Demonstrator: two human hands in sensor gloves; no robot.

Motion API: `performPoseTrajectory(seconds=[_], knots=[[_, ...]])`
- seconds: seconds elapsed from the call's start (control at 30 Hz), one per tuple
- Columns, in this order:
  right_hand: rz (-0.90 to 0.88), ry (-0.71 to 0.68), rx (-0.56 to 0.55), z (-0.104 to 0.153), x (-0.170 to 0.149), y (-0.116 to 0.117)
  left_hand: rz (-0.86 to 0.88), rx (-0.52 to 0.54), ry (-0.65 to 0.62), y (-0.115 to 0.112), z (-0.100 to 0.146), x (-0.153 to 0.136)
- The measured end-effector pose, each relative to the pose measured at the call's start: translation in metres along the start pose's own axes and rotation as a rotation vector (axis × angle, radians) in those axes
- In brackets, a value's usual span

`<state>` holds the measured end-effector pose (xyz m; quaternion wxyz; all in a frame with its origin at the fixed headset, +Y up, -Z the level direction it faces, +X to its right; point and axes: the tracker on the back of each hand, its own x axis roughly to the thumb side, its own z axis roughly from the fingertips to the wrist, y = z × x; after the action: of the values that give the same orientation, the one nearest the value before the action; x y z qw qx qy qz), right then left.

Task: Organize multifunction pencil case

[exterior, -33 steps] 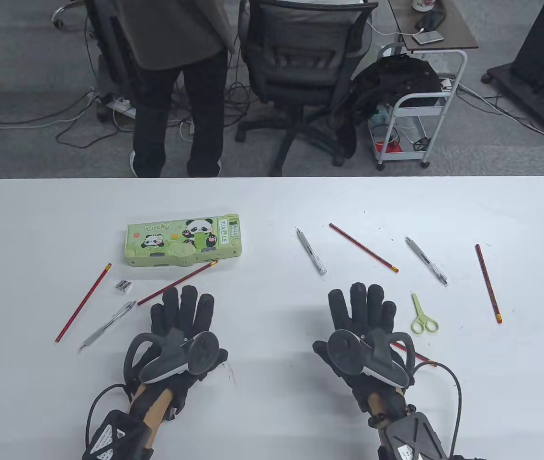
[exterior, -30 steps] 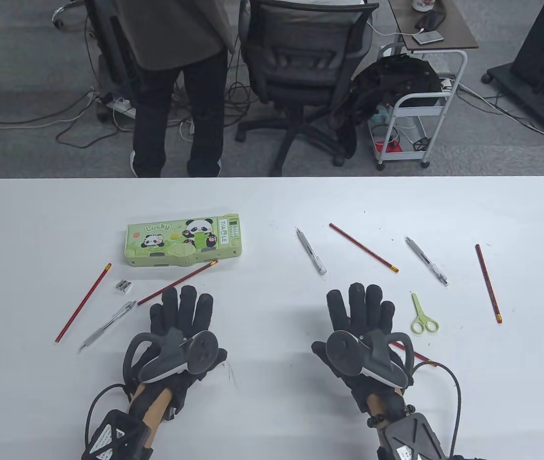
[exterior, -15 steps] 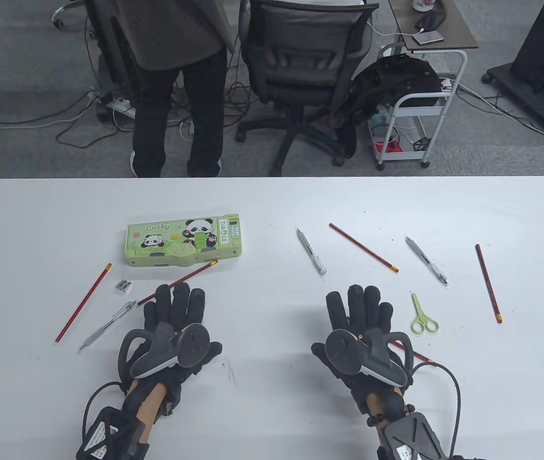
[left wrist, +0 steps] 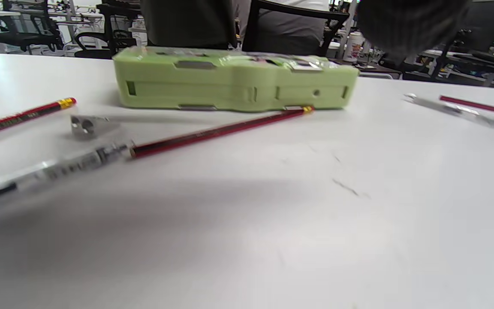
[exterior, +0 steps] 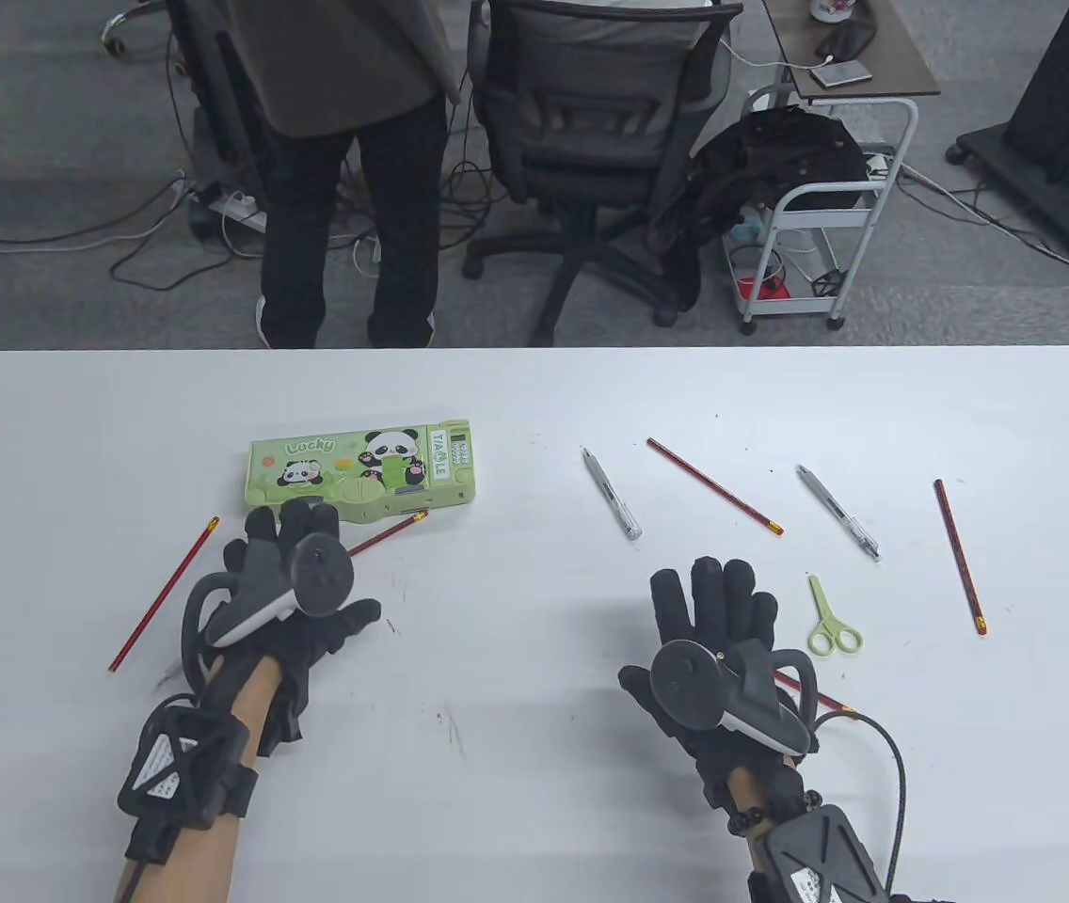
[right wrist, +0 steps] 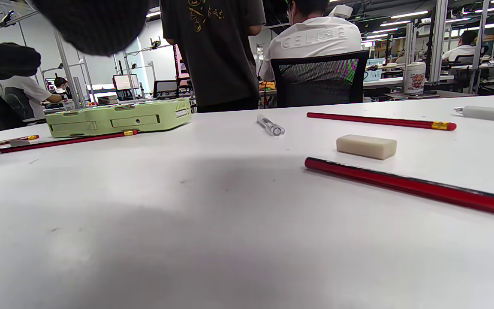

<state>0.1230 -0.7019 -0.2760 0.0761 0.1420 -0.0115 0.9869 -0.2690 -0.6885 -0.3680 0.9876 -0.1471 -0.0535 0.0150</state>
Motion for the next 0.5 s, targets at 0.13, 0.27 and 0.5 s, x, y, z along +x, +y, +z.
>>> performPoseTrajectory(seconds=[0.13,0.27,0.5], knots=[[0.004,-0.007,0.002,-0.001,0.002,0.001,0.024,-0.006,0.037,0.025,-0.021,-0.026],[0.005,-0.01,0.003,0.0,0.003,0.002,0.047,-0.008,0.079,0.042,-0.037,-0.05],[0.009,-0.012,0.005,-0.001,0.004,0.002,0.067,-0.017,0.14,0.061,-0.063,-0.083]])
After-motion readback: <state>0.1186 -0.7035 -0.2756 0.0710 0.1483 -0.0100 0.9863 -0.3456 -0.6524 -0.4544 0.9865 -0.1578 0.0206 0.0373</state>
